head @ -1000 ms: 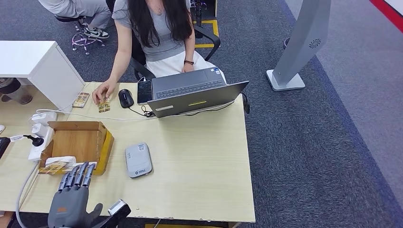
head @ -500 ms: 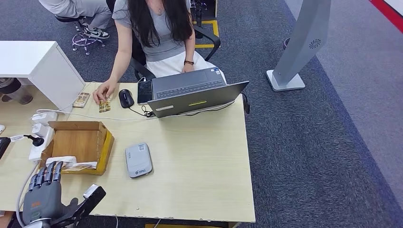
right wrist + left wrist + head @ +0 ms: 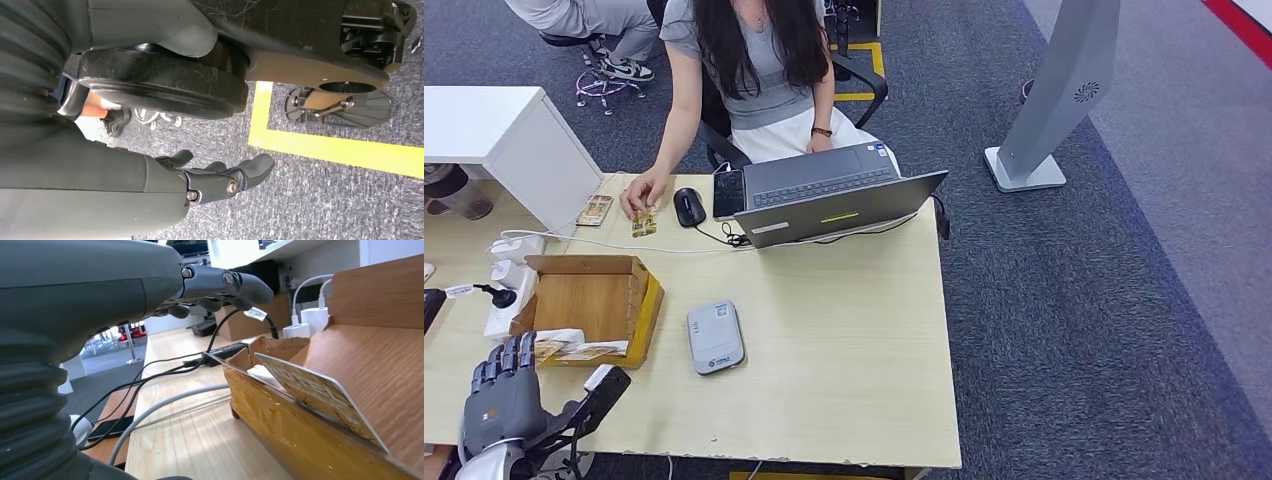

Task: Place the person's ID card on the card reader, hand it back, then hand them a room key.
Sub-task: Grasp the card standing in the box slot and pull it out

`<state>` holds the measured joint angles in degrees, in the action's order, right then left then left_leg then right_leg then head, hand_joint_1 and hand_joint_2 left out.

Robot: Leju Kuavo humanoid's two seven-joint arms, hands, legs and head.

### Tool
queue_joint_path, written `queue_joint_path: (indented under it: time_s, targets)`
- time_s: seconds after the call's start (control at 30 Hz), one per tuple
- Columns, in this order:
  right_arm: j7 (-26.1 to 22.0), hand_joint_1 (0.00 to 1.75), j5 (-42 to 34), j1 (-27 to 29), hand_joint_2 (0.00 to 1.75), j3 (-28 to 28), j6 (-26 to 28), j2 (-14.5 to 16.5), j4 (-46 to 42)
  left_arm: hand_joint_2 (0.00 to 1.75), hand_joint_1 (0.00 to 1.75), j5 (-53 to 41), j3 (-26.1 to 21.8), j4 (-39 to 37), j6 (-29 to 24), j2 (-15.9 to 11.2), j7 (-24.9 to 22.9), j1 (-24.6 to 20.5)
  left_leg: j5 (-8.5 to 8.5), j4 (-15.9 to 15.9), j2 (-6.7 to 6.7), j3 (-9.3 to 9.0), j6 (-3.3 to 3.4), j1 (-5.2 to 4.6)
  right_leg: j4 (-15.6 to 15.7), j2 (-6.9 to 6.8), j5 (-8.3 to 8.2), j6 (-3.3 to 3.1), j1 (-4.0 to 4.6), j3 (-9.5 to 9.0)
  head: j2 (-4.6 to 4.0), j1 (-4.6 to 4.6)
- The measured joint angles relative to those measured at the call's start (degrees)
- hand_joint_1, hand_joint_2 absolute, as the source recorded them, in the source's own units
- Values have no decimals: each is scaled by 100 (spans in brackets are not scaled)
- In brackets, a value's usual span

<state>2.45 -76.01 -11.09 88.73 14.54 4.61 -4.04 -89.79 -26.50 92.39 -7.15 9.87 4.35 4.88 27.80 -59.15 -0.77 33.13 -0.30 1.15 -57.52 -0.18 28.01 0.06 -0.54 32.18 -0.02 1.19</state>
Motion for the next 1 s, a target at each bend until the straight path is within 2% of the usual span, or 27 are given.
queue_joint_path:
  time_s: [0.47,1.0]
  targets:
    - [-7,0,181,-2,175,9,-75,0,0,175,0,17,-64,-440,-210,-50,-27,-290,0,0,-1,0,0,0,0,1,0,0,0,1,0,0]
    - [-7,0,222,-7,175,9,-75,0,0,175,0,13,-64,-549,-212,-51,-27,-403,0,-1,-1,0,0,0,0,2,0,0,0,1,0,0]
